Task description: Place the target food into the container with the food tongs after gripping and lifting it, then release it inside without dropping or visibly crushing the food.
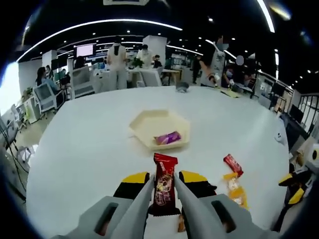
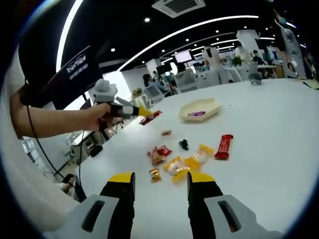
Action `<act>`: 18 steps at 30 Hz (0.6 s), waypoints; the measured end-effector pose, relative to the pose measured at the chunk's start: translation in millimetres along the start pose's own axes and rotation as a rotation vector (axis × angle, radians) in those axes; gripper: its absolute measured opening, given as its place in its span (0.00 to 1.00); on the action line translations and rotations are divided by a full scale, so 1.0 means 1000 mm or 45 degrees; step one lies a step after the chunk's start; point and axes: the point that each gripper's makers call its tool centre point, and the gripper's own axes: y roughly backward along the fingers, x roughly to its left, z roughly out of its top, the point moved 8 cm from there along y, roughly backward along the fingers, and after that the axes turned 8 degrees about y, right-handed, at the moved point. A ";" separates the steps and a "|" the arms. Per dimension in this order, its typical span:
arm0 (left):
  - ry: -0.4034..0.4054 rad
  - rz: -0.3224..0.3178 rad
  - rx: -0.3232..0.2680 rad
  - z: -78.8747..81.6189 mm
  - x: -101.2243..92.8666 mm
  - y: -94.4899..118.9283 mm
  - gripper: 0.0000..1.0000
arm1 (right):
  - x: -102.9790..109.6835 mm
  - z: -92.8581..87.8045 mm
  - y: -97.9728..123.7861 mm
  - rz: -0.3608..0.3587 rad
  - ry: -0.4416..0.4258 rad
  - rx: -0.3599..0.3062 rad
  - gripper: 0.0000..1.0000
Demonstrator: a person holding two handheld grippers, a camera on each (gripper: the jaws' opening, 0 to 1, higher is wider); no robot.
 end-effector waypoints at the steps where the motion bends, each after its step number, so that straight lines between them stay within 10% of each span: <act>1: 0.006 -0.004 -0.004 0.000 0.000 -0.001 0.22 | 0.000 0.000 0.000 0.000 -0.002 -0.003 0.42; 18: 0.021 -0.088 -0.065 0.033 -0.016 -0.027 0.22 | -0.008 0.005 0.009 -0.046 -0.112 -0.046 0.44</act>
